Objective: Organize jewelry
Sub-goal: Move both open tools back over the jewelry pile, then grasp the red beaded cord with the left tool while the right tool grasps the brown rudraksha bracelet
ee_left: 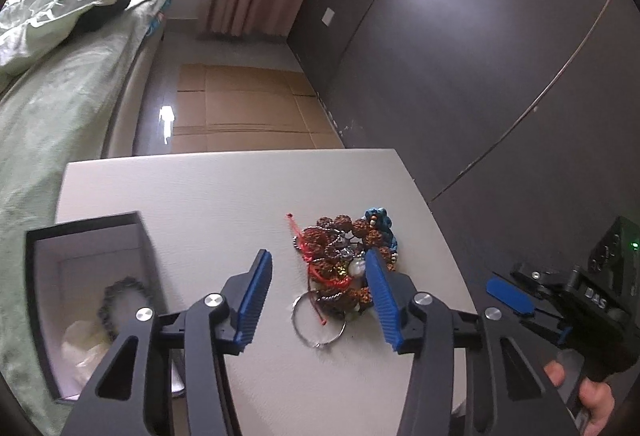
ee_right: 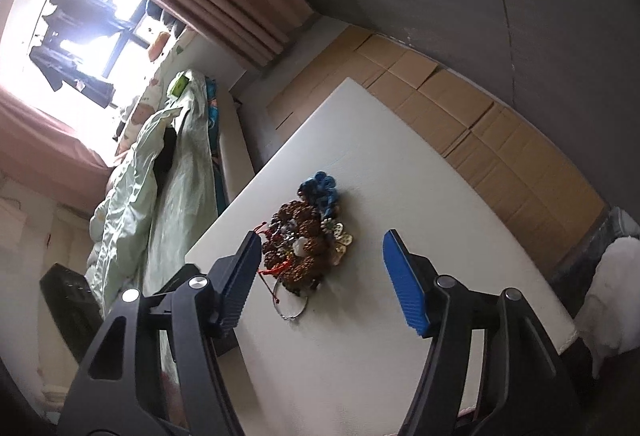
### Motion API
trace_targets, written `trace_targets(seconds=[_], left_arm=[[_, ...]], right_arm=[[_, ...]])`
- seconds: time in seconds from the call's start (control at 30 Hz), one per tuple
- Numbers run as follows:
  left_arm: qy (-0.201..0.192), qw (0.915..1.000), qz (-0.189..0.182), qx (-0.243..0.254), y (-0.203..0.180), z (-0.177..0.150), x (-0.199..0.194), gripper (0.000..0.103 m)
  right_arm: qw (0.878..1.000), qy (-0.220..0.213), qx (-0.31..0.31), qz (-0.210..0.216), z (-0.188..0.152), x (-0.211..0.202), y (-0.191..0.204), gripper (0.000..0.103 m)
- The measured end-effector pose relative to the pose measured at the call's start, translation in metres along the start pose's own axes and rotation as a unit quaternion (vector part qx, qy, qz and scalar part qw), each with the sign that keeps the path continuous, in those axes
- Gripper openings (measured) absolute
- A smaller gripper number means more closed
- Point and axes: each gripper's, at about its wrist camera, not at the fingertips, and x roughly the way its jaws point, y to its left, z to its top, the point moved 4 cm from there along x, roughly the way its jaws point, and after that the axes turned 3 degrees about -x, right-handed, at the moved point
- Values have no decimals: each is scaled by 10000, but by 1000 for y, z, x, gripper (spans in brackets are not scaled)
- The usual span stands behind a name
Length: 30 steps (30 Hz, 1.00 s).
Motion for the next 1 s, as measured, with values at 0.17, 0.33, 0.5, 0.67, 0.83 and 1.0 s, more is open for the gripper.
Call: trace_targets(seconds=[0.17,0.33,0.5,0.67,0.83,1.0], left_arm=[[276,9995,-53,-124,0,-9,32,43],[385,9990,43,-219,6,-15,49,41],[409,9985,-25,-364,15,-15,59,35],[470,9981,-93,-391,17,-18,68,16],[286,9992,-64,-262,15,-18,58,2],[191,9992,-196,-276,15,-16,41,1]], right_arm=[[9999,128,12,19,-2,9,-2,64],[9998,188,53,25,-2,16,-1,64],[9995,303,15,30,-4,25,5,64],[9990,443,-22,46,-9,35,9,64],[9981,610,-26,16,-14,49,11,64],[9975,701,-4,33,-17,57,13,64]])
